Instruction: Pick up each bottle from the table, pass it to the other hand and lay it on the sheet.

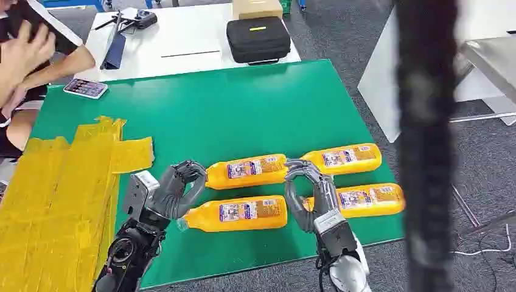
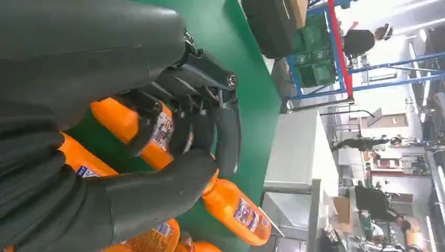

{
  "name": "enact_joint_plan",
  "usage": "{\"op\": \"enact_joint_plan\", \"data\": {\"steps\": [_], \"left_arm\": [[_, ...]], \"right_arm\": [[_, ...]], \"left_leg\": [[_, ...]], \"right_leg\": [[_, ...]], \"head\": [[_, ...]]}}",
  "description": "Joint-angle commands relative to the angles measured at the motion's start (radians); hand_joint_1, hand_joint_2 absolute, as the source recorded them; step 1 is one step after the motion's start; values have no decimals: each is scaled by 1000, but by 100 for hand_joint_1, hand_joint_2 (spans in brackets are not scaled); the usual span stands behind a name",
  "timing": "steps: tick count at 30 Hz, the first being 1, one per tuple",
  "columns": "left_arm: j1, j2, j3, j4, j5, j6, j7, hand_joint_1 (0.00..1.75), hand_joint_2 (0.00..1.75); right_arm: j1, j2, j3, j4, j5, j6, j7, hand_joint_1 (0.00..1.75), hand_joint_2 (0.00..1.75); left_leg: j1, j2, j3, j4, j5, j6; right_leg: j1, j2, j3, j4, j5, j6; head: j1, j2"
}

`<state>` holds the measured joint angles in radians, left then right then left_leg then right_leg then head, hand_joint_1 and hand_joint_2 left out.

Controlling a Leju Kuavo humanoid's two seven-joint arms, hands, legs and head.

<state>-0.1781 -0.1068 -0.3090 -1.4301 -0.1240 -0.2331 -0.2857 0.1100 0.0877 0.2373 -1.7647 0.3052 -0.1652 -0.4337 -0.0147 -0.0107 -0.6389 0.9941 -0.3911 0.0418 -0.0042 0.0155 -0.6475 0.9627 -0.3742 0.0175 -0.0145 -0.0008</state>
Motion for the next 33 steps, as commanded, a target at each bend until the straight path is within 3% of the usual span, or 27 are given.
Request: {"op": "enact_joint_plan", "data": {"steps": [1,3,4,10,12,13,14,15,16,19,22,25,27,33], "left_arm": [[164,-77,17,29,-64,299,-239,175,175],[199,-58,-44,53,-22,346,-307,175,175],[194,-52,-55,47,-8,359,-318,175,175],[168,-39,-56,27,12,363,-290,175,175],[165,-35,-58,24,17,364,-289,175,175],[164,-35,-56,24,21,367,-289,131,175],[162,-36,-54,25,25,372,-290,23,175],[161,-36,-54,25,25,372,-290,23,175],[161,-37,-52,26,30,376,-292,0,175],[158,-41,-51,29,45,380,-297,0,175],[145,-51,-49,36,56,372,-296,0,175],[143,-53,-49,36,57,372,-296,0,175],[134,-58,-43,46,56,352,-293,0,175],[125,-66,-28,74,44,309,-300,0,175]], "right_arm": [[-8,59,37,227,86,-235,-105,175,175],[-35,44,95,331,50,-324,-169,175,175],[-44,27,112,331,37,-329,-168,175,175],[-44,1,118,279,36,-330,-131,175,175],[-52,-7,122,265,72,-339,-121,175,175],[-63,-12,123,264,90,-341,-115,147,175],[-78,-12,118,264,109,-343,-99,10,175],[-83,-12,116,264,110,-342,-95,10,175],[-94,-15,114,273,127,-333,-75,0,175],[-135,-20,100,295,179,-340,-50,0,175],[-190,-39,96,327,339,-393,5,0,175],[-195,-40,94,325,342,-392,8,0,175],[-211,-58,109,324,500,-430,71,0,175],[-362,-130,128,371,745,-305,281,0,175]], "left_leg": [[1,1,11,0,-5,-4],[1,6,11,-4,-3,-2],[1,8,18,-6,-6,-4],[1,-2,9,-1,-6,-2],[1,0,16,1,-10,-4],[0,-1,8,-1,-6,-2],[0,0,10,0,-7,-2],[1,-1,8,0,-6,-2],[1,0,12,0,-8,-3],[1,0,9,-1,-6,-2],[1,0,12,0,-8,-3],[1,-2,8,-1,-6,-2],[1,-2,9,-1,-5,-2],[0,0,7,0,-5,-1]], "right_leg": [[1,-1,11,0,-5,0],[1,5,11,-5,-1,0],[1,6,17,-6,-3,0],[1,-1,10,-1,-7,2],[1,-1,16,0,-10,2],[0,1,8,-1,-6,2],[0,1,11,0,-7,2],[1,1,8,-1,-6,2],[1,1,13,0,-8,2],[1,1,10,-1,-7,2],[1,1,13,0,-8,2],[1,0,9,-1,-6,3],[1,-1,10,-1,-6,3],[0,1,7,-1,-5,3]], "head": [[0,0],[0,0],[0,0],[0,0],[0,0],[0,0],[0,0],[0,0],[0,0],[0,0],[0,0],[0,0],[0,0],[0,0]]}}
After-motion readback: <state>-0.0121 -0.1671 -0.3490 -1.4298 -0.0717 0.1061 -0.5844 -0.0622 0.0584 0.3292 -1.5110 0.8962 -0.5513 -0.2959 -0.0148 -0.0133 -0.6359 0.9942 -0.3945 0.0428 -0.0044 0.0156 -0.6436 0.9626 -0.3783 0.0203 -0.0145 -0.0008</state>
